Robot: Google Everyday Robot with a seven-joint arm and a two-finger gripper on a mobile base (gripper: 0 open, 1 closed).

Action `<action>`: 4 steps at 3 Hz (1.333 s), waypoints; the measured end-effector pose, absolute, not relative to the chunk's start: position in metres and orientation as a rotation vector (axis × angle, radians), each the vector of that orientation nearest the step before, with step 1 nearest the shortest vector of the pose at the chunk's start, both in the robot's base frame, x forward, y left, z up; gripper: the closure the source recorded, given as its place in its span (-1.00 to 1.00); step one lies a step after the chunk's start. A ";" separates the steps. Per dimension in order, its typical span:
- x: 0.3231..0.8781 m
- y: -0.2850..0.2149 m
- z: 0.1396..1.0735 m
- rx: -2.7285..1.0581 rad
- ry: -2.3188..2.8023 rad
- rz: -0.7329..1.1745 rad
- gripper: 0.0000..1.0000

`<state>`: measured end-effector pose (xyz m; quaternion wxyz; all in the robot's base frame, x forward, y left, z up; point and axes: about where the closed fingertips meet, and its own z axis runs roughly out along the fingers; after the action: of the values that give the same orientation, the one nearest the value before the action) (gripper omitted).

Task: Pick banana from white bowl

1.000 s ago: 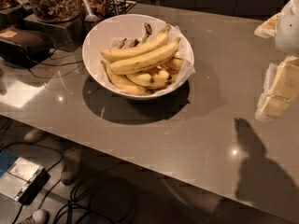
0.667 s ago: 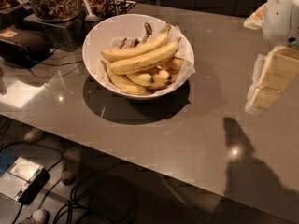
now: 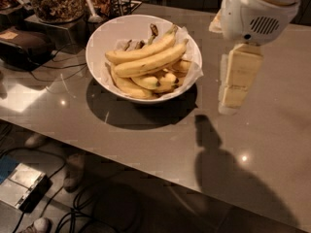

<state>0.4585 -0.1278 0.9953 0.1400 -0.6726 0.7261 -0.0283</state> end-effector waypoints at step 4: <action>0.484 -0.042 0.996 -2.035 1.872 -0.122 -0.88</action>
Offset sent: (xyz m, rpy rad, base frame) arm 0.0098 0.0713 -0.0036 0.0887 -0.0499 0.1265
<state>0.4838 -0.0418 0.9960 0.1859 -0.7226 0.6644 -0.0433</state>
